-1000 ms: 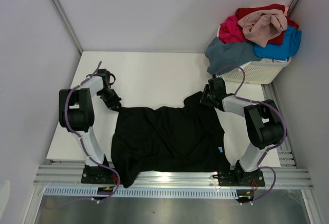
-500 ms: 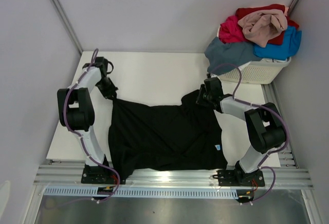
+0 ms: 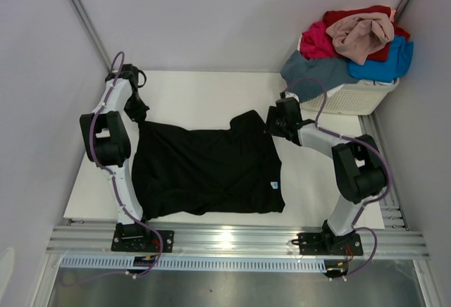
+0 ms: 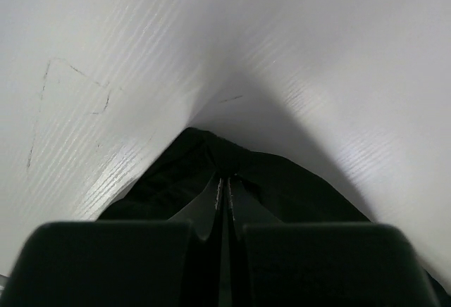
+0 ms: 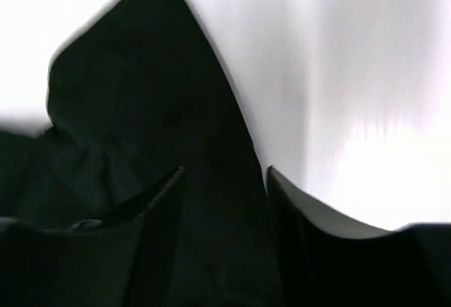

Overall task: Fold and stack the t-shirts
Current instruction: Flatten out the tshirt

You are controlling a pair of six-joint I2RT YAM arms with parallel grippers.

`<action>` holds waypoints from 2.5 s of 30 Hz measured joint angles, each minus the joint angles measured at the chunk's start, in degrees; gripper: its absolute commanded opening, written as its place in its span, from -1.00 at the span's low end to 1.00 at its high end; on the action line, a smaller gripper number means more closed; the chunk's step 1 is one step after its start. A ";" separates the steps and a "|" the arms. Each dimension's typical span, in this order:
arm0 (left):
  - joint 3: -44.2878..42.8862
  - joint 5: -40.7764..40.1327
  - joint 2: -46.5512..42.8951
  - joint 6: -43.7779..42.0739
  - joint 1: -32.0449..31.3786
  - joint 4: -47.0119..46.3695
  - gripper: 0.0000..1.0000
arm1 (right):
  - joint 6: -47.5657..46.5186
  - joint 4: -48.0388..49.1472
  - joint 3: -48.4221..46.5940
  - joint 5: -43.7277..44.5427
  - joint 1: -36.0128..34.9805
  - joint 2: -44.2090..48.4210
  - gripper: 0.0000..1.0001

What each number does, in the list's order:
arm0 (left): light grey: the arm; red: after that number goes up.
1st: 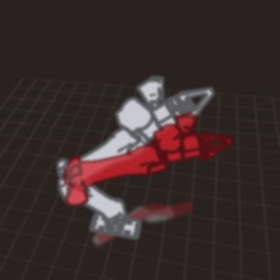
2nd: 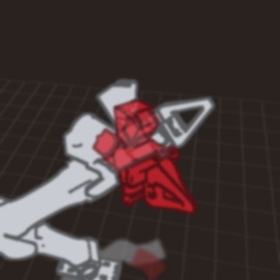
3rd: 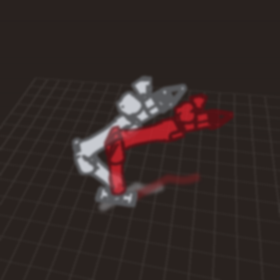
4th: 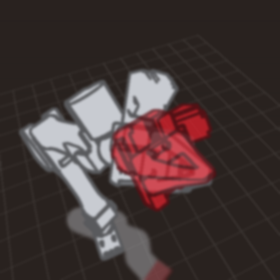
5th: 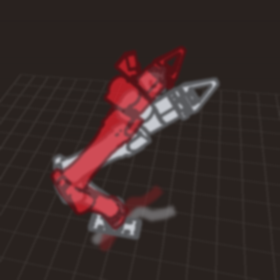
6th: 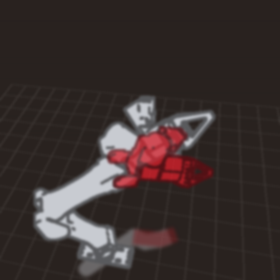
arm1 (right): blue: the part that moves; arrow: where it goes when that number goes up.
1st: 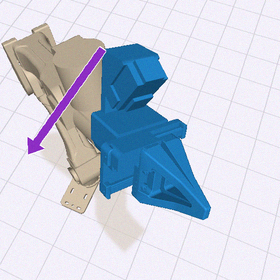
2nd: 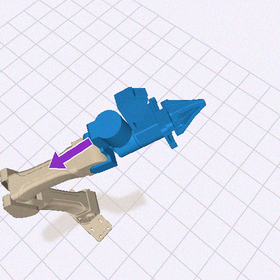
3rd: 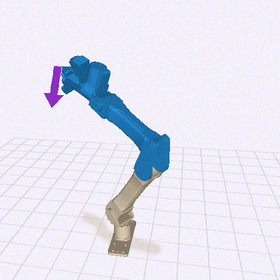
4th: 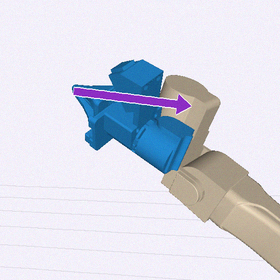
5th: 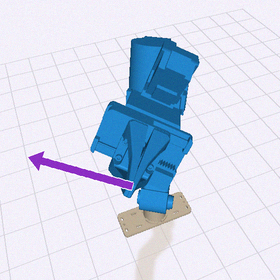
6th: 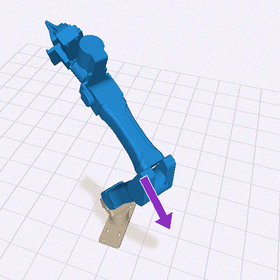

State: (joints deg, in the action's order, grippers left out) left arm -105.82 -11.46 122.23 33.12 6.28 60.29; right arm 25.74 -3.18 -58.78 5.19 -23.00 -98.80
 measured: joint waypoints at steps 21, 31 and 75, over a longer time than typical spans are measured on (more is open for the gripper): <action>3.28 -1.44 0.39 0.44 0.44 0.50 -0.99 | -1.79 -0.81 -32.39 -4.11 2.45 -29.18 -0.06; 2.51 -1.73 0.39 0.48 0.44 0.55 -0.99 | -0.92 -1.38 -36.74 -6.01 0.13 -32.13 -0.21; -0.90 -10.12 -23.21 -4.13 -9.94 -2.89 -0.99 | -19.15 1.68 -36.83 7.41 3.08 1.14 -1.00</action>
State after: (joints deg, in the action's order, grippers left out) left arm -106.72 -21.58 99.02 28.99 -3.66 57.41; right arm 6.59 -1.50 -95.61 12.60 -19.92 -97.67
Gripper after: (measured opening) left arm 0.005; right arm 0.009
